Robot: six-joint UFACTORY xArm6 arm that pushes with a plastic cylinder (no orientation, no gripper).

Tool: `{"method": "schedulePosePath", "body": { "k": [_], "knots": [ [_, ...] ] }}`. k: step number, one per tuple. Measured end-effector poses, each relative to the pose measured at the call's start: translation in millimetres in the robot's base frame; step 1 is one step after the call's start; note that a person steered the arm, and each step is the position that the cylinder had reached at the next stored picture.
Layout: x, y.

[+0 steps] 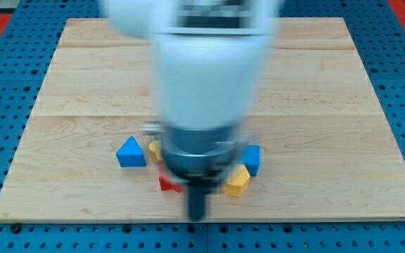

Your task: Slide the green circle towards the green star

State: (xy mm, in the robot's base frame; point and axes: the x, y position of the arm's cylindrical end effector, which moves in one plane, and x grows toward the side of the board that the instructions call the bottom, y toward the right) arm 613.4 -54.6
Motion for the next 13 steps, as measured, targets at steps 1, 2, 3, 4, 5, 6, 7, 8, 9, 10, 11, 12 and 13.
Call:
{"method": "schedulePosePath", "body": {
  "k": [1,2,3,4,5,6,7,8,9,10,11,12,13],
  "knots": [
    [-10.7,-39.9],
    [-16.5,11.4],
    [-35.3,43.2],
    [-43.8,37.0],
    [-86.8,13.6],
    [-121.2,-6.8],
    [-121.1,1.7],
    [-179.9,-27.5],
    [-222.2,-53.5],
    [-185.3,-61.3],
    [-201.4,-116.8],
    [-233.3,-156.6],
    [-263.0,-168.7]
  ]
}}
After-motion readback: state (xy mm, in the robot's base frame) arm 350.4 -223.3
